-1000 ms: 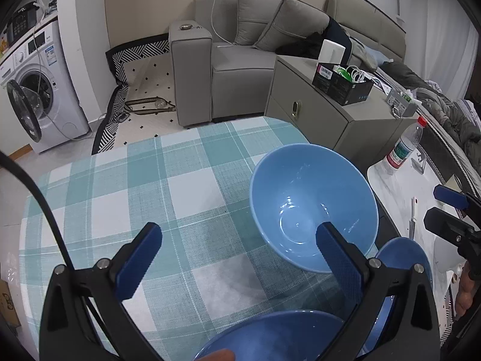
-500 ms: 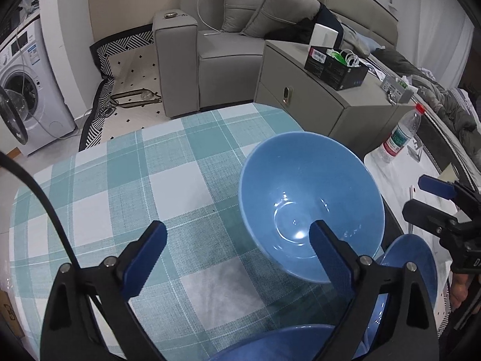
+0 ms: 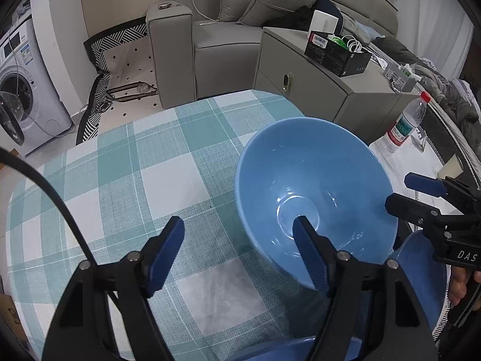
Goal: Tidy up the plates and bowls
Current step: 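Close the left tool on a blue bowl rim while the right tool grips it too, then lift the gripped blue bowl with both tools and carry it toward another blue bowl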
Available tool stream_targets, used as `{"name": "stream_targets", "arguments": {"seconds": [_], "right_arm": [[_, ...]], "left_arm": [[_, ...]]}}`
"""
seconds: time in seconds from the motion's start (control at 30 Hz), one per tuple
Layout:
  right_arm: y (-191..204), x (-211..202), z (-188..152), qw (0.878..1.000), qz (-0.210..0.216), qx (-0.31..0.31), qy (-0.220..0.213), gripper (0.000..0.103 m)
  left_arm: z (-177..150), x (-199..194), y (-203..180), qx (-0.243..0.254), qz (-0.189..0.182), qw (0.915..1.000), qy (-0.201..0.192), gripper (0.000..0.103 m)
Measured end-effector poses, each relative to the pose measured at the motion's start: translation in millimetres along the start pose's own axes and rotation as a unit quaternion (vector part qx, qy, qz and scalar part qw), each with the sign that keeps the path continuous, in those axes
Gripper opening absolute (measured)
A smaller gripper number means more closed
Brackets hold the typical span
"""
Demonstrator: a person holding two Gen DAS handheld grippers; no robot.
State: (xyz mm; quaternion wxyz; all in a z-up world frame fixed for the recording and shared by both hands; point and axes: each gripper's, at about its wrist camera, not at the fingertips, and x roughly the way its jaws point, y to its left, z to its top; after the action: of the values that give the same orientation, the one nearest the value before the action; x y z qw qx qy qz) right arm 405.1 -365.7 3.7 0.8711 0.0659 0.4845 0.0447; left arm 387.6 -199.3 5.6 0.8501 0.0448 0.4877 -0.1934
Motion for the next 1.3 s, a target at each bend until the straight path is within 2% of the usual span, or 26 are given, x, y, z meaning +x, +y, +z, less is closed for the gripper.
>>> {"name": "stream_targets", "arguments": {"seconds": [0.2,0.33,0.4,0.47,0.7,0.87,1.3], "right_arm": [[-1.8,10.3,0.9,1.0,-0.004,-0.006,0.015,0.064],[0.0,16.9,0.5,1.0,-0.004,-0.008,0.025,0.052],[-0.2,19.6,-0.9,0.999,-0.005,-0.009,0.03,0.046],[0.6,21.5,-1.8,0.999,-0.004,-0.01,0.033,0.04],[4.0,22.0,-1.7,0.999,-0.001,-0.015,0.034,0.028],[8.7,21.0,-1.3,0.999,-0.004,-0.024,0.03,0.02],[11.2,19.7,-2.3,0.999,-0.008,-0.025,0.025,0.019]], "left_arm": [[-0.2,6.8,0.6,0.001,-0.003,0.9999,0.012,0.059],[-0.7,10.1,0.2,0.003,-0.002,0.9999,0.016,0.052],[-0.7,12.5,-0.3,0.004,-0.004,0.9998,0.021,0.043],[-1.0,14.7,-1.4,0.006,-0.011,0.9996,0.025,0.039],[-1.2,13.6,-7.1,0.018,-0.023,0.9993,0.023,0.025],[-1.0,13.5,-8.4,0.021,-0.028,0.9992,0.021,0.021],[-2.4,13.5,-10.9,0.026,-0.023,0.9993,0.016,0.018]]}}
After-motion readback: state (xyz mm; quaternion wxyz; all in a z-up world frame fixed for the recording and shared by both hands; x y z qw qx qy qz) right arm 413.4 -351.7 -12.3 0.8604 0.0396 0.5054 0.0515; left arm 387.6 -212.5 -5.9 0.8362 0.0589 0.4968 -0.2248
